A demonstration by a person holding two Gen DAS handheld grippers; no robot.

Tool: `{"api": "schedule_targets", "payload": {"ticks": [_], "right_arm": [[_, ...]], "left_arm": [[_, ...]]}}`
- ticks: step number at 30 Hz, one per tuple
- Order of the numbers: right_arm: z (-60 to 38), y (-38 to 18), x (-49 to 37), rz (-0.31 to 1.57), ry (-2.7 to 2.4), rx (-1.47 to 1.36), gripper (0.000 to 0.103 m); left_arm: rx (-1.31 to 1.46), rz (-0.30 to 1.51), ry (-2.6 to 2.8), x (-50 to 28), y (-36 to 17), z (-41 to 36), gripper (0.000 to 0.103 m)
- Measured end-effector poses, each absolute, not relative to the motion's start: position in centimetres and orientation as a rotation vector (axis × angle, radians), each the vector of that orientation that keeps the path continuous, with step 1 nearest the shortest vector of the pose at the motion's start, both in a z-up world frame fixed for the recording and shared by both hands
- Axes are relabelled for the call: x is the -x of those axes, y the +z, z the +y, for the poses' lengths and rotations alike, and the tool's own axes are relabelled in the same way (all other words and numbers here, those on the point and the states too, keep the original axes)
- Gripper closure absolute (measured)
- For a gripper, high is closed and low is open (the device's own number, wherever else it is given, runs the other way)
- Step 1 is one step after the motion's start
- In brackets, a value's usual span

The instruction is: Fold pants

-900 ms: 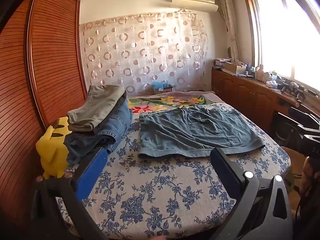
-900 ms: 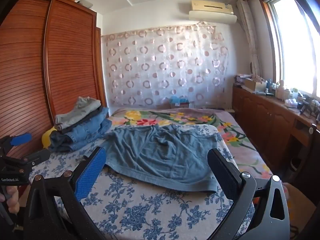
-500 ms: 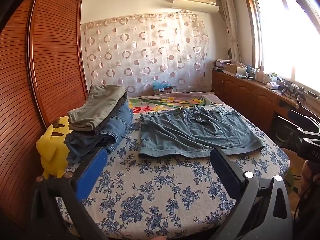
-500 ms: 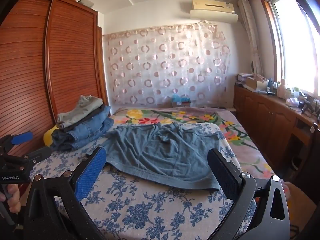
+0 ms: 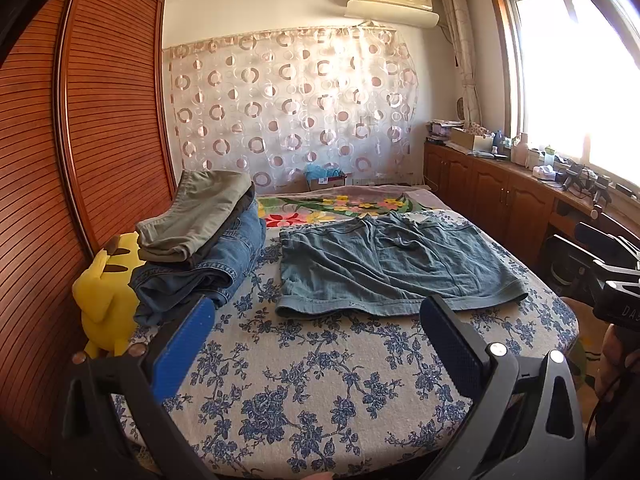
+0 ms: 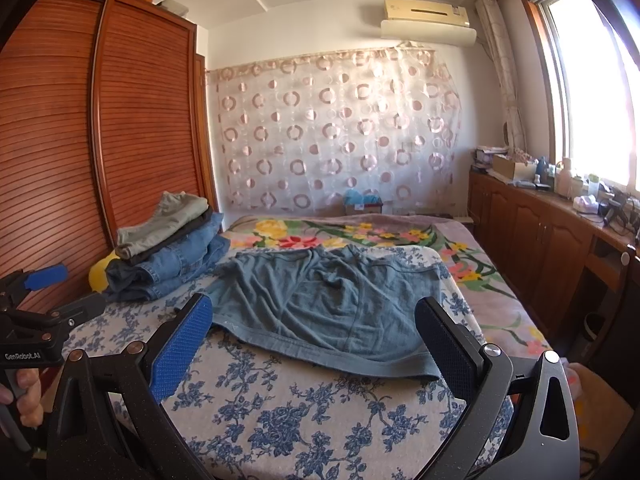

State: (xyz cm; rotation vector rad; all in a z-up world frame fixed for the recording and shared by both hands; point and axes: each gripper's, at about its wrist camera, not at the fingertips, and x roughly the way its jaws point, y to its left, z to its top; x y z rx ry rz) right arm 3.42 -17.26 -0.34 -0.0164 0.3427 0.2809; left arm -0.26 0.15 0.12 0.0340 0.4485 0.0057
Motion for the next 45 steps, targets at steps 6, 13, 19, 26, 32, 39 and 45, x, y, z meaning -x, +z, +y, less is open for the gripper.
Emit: {"api": "schedule_targets", "payload": {"ticks": [6,13,19,26,32,39,45], "right_arm": [[-17.3,-0.4,-3.4,0.341,0.279,0.014,0.000],[-17.4,-0.3,-3.4,0.342,0.281,0.014,0.000],[-17.3,-0.3,-3.4,0.341,0.282,0.014,0.000],[-17.3,-0.3,-3.4,0.340,0.282,0.014,0.000],[-17.3,-0.3,-3.4,0.340,0.282,0.015,0.000],[-17.3,-0.3,-3.4,0.340,0.283,0.015,0.000],[-17.3,-0.3,-3.3,0.340,0.282,0.014,0.000]], "left_arm": [[-0.033,0.446,0.006,0.4,0.2,0.3,0.000],[-0.031,0.442,0.007,1.0,0.9,-0.1,0.000],[-0.032,0.436,0.011,1.2,1.1,-0.2,0.000],[-0.028,0.432,0.014,1.1,1.3,-0.4,0.000],[-0.029,0.433,0.013,1.2,1.2,-0.1,0.000],[-0.029,0.432,0.014,1.2,1.4,-0.3,0.000],[-0.028,0.432,0.013,1.2,1.4,-0.2,0.000]]}}
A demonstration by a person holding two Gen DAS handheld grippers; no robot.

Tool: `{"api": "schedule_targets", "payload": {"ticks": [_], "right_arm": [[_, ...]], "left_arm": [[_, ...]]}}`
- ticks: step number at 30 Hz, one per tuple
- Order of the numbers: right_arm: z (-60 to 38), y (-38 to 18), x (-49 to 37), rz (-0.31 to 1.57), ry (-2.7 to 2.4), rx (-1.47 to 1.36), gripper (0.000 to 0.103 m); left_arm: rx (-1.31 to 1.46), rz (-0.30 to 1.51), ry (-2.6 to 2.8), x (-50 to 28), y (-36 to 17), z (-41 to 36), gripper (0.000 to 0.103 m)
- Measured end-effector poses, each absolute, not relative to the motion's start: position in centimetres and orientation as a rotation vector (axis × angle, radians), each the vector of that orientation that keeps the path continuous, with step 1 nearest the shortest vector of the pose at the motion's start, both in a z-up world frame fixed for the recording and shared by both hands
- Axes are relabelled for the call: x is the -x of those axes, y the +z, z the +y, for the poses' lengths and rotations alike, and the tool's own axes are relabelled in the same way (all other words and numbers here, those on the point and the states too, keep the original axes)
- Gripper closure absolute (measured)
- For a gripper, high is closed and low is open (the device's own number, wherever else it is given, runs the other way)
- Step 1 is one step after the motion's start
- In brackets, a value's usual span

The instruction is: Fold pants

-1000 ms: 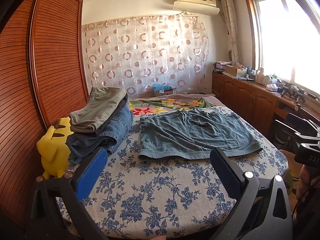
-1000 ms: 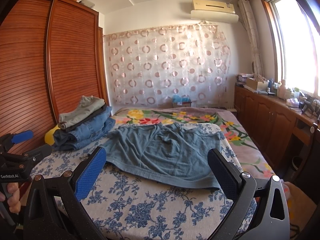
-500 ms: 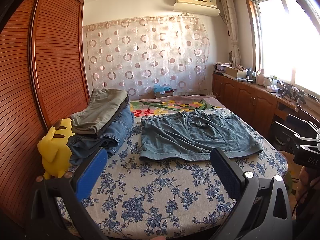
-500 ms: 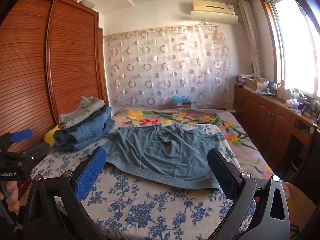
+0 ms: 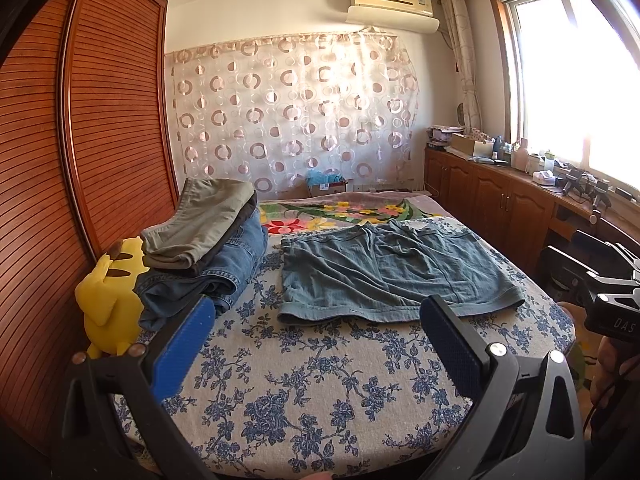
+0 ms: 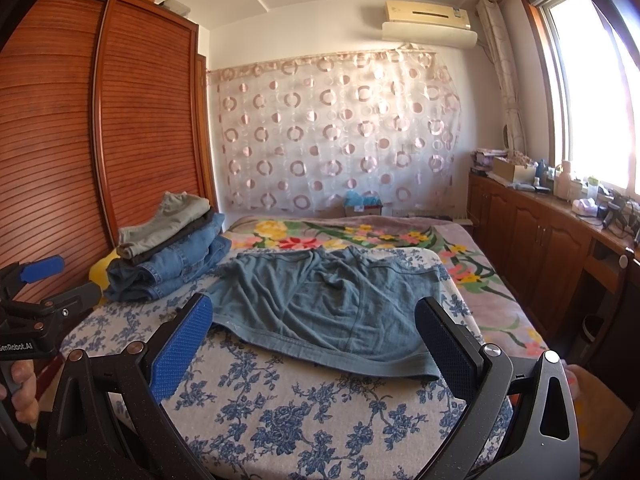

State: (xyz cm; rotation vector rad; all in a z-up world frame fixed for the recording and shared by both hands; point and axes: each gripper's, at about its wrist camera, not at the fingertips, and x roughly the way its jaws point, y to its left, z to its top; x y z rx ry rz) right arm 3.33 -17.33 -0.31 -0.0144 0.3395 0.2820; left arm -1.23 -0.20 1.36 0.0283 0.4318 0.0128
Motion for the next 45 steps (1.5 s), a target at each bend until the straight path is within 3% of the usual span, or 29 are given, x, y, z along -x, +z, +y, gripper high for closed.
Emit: {"api": "schedule_targets", "payload": {"ticks": [20,45], "right_arm": [[-17.2,-0.5,-3.2,0.342,0.283,0.017,0.000],[-18.7,-2.6,-4.9,0.423,0.259,0.034,0.002]], "left_arm": [[-0.032,0.439,0.017,1.0,1.3,-0.7,0.000],[-0.068,0.550,-0.054,-4.0,-3.7,2.4,0.000]]}}
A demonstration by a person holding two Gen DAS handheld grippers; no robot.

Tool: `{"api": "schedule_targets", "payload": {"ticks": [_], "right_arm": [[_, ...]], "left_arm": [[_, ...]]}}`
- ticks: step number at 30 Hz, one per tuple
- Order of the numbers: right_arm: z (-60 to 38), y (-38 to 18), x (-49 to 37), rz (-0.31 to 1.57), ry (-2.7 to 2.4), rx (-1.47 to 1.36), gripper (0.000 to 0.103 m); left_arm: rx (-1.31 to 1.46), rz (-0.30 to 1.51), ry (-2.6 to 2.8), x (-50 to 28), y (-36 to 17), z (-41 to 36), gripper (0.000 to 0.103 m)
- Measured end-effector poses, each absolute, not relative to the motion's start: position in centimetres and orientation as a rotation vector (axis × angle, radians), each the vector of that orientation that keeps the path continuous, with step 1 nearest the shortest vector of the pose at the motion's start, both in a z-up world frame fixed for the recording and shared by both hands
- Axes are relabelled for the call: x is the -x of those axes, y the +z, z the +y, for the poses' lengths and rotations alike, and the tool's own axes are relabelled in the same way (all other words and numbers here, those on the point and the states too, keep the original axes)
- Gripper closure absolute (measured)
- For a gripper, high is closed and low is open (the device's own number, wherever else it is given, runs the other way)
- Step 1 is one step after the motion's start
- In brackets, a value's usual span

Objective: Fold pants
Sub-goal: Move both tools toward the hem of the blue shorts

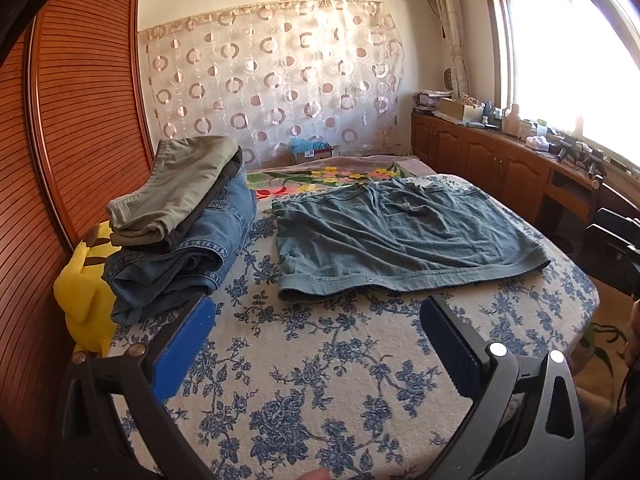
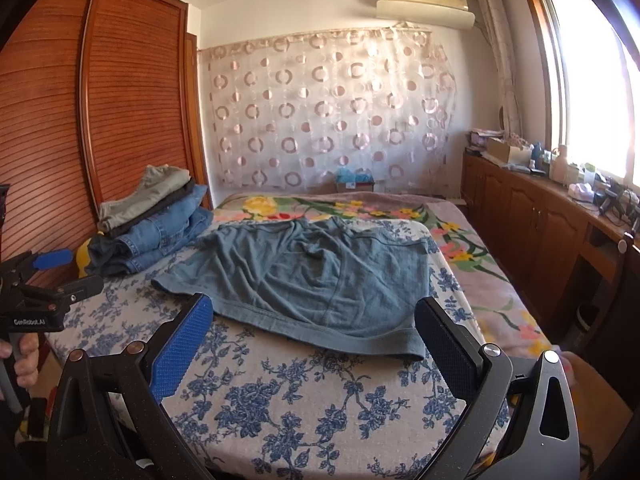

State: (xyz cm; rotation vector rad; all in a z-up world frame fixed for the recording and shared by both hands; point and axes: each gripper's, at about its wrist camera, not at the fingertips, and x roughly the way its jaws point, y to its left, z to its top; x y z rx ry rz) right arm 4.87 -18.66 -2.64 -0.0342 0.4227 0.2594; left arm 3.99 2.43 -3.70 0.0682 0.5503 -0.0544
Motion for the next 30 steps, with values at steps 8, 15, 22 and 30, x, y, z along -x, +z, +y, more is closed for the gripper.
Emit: {"api": "schedule_targets", "payload": {"ticks": [8,15,22,30], "right_arm": [[-19.9,-4.1,-5.7,0.480,0.254,0.051,0.011],[-21.2,-5.6,-6.5,0.541,0.255,0.088,0.028],[-22.6,-6.3,-7.4,0.572,0.229,0.108,0.031],[-23.9,-7.7,-8.9,0.623,0.199,0.139,0.038]], "left_arm": [[-0.080,0.600,-0.050,-5.6,-5.9,3.9,0.000],[-0.096,0.616,-0.067,-7.2,-7.0,5.0,0.000],[-0.129,0.672,-0.089,-9.5,-7.9,5.6,0.000],[-0.189,0.739,-0.086,-12.3,-9.1,5.6,0.010]]}}
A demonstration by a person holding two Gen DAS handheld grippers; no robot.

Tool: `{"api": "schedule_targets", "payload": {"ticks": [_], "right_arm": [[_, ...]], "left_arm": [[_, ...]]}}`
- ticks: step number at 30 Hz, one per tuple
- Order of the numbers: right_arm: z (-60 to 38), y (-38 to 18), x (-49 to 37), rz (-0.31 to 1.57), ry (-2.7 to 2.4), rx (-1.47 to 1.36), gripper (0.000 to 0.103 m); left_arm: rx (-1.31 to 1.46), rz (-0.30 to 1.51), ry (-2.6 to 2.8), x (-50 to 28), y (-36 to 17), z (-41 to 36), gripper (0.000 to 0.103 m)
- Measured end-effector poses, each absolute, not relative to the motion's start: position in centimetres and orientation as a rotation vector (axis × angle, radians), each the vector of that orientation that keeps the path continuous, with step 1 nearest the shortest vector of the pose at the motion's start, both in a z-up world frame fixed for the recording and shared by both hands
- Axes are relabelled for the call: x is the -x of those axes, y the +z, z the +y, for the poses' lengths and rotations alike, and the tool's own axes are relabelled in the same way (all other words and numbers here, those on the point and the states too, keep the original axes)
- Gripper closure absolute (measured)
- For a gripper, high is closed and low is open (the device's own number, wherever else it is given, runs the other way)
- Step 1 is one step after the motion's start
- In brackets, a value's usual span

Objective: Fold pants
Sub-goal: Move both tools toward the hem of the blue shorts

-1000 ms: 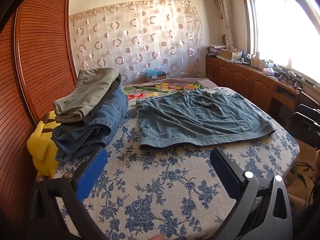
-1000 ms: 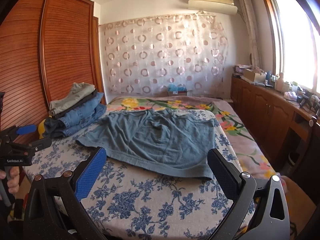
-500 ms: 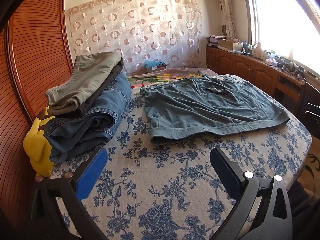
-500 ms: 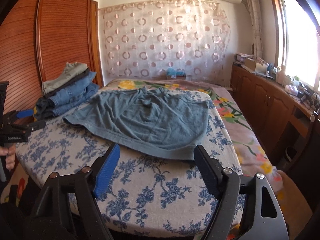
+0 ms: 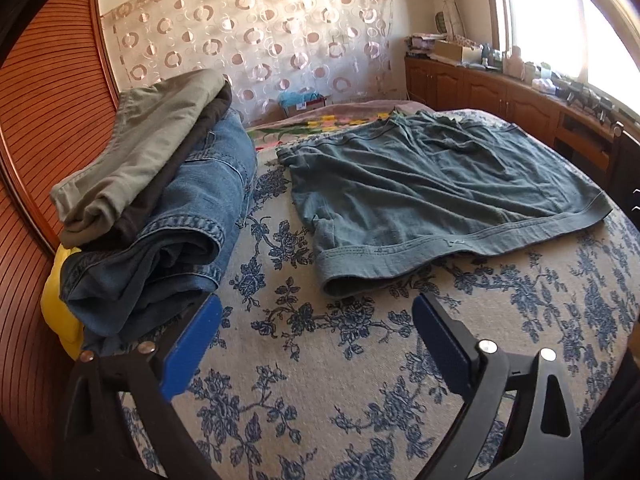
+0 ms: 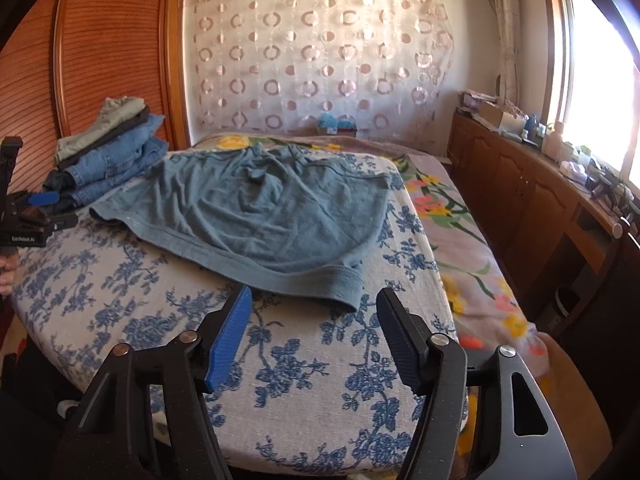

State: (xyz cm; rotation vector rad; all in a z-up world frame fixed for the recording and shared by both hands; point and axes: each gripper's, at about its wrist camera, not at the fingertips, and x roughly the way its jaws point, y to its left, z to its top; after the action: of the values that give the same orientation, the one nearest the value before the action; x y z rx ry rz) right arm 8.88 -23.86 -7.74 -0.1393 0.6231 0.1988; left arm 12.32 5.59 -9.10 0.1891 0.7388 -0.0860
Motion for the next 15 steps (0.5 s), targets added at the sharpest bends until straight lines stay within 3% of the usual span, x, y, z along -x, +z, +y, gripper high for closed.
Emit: {"api": "schedule_targets", "payload": {"ticks": [5,15], "right_arm": [[-24.5,-8.6,-9.6,0.649,0.191,0.143,0.040],[-26.0,-9.9,-11.4,0.713,0.154,0.167,0.047]], "left_arm": [[-0.196,0.781,-0.098,-14.0,-9.9,5.8,0.024],[-0.216,0.824,-0.074,-16.0,-11.1,6.0,0.025]]}}
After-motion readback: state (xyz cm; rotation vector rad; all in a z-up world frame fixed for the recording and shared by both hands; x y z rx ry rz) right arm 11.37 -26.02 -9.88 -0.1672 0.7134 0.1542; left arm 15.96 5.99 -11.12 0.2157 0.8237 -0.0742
